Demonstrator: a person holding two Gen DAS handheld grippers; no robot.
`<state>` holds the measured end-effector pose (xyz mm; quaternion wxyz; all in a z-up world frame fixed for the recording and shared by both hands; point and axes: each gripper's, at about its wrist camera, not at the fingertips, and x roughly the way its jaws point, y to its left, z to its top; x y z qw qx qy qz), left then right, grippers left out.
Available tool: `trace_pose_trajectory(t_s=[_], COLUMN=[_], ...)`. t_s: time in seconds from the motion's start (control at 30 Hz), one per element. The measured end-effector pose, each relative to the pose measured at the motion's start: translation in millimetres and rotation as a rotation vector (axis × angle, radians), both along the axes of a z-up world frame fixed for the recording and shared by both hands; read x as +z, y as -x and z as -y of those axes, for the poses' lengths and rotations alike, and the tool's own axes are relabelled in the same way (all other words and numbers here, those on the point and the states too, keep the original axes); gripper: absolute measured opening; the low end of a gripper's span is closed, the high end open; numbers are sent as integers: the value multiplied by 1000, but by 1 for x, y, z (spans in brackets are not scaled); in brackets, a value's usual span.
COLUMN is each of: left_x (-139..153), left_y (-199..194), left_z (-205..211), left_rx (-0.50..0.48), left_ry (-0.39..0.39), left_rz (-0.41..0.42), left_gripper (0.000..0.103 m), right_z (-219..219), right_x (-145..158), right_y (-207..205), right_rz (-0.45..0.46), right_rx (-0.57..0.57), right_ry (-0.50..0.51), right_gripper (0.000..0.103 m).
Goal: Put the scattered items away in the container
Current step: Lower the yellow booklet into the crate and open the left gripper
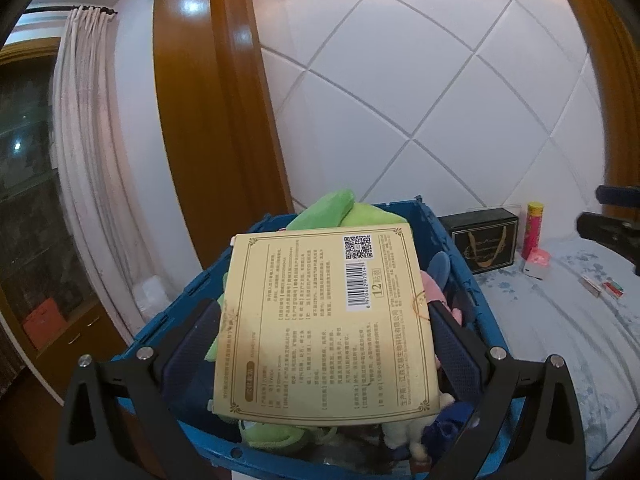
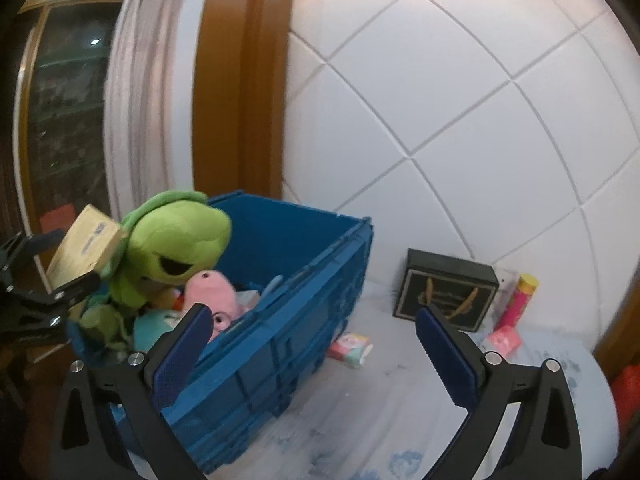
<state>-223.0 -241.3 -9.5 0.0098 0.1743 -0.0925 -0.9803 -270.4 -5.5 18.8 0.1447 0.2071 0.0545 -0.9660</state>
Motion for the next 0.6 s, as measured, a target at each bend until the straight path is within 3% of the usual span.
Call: trace_pose_trajectory(t_s=[0.6], left_x=[-1], left_y=[-7], left_z=[2], left_rx=[-75], left_ry=[22], left_rz=[38], left_gripper=[102], right_z=[11], right_x=[-5], right_y=[3], right_rz=[22], right_rx=[-38], right_ry=[27], right_gripper=[102])
